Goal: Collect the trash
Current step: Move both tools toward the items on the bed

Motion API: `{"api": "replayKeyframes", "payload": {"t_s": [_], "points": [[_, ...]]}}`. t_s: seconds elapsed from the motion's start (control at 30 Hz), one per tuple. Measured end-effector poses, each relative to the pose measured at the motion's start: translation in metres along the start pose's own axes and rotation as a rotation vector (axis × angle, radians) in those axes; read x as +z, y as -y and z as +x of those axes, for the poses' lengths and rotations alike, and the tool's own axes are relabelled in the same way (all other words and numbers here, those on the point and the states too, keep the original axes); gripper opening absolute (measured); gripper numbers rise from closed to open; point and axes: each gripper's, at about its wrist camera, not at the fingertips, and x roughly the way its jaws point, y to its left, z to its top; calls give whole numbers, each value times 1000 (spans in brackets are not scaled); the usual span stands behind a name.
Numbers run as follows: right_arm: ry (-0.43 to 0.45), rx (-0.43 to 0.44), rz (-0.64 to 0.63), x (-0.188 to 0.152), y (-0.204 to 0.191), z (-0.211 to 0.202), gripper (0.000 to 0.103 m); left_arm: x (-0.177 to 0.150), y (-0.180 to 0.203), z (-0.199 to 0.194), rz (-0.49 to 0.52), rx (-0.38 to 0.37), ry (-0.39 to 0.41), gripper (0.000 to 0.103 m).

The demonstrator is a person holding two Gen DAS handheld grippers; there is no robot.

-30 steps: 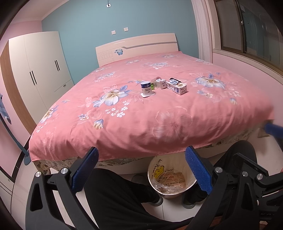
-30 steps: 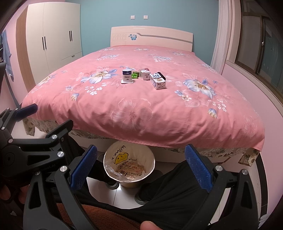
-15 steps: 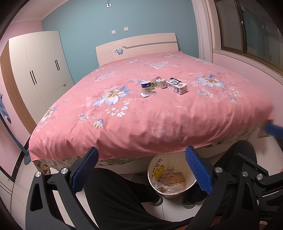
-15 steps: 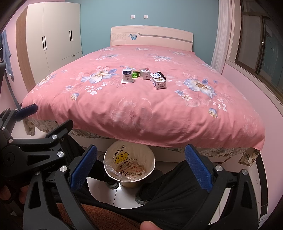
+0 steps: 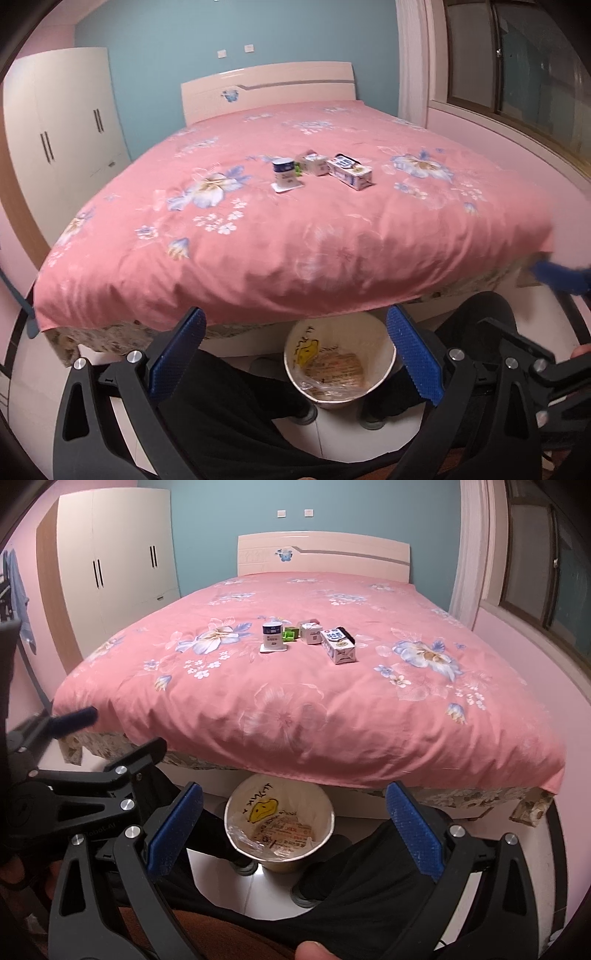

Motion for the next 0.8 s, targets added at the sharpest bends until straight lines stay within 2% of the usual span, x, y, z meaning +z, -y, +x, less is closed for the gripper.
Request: {"api": "replayKeyframes", "payload": {"t_s": [0.07, 0.17, 0.33, 0.47, 0.6, 0.8], "points": [[-21, 17, 16, 4, 8, 8, 98, 2, 0, 8, 13, 12, 0, 100], [-44, 51, 29, 12, 24, 20, 98, 9, -11, 23, -14, -23, -7, 100], [-108, 79, 3, 29, 50, 43, 98, 26, -33, 46, -31, -39, -33, 100], [-121, 70, -35, 46, 63, 54, 98, 41, -44, 62, -21, -27, -36, 100], [-123, 74, -70, 64, 74, 64, 98, 57, -55, 76, -6, -49, -36, 100], [-243, 165, -60, 94, 100, 101, 98, 85, -69, 109, 50, -180, -102, 100]]}}
